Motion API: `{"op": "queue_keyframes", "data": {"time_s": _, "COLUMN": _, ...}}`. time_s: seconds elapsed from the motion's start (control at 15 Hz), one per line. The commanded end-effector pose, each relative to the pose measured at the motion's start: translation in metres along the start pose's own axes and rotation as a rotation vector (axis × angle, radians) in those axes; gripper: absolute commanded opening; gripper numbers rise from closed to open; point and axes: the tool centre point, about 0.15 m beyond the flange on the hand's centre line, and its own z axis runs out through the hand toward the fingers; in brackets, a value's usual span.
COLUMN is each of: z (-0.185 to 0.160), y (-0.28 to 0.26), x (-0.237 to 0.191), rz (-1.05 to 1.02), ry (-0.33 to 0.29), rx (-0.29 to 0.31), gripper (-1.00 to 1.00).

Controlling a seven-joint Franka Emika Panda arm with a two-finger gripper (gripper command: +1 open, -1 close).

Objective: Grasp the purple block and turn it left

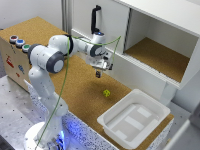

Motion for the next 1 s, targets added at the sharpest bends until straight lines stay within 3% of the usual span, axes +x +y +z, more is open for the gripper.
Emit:
{"op": "queue_keyframes", "data": {"time_s": 0.0, "z": 0.024, "y": -0.006, "x": -0.011, "rz": -0.269, "ry": 0.037, "rx": 0.009, "gripper": -1.00}}
{"op": "queue_keyframes", "data": {"time_s": 0.2, "z": 0.030, "y": -0.017, "x": -0.020, "rz": -0.440, "ry": 0.056, "rx": 0.045, "gripper": -1.00}}
{"op": "queue_keyframes", "data": {"time_s": 0.53, "z": 0.043, "y": -0.028, "x": -0.008, "rz": -0.658, "ry": 0.017, "rx": 0.119, "gripper": -1.00}}
{"op": "queue_keyframes", "data": {"time_s": 0.73, "z": 0.053, "y": -0.036, "x": -0.015, "rz": -0.817, "ry": 0.055, "rx": 0.098, "gripper": -1.00}}
{"op": "queue_keyframes", "data": {"time_s": 0.93, "z": 0.061, "y": -0.037, "x": -0.020, "rz": -0.855, "ry": 0.035, "rx": 0.140, "gripper": -1.00}}
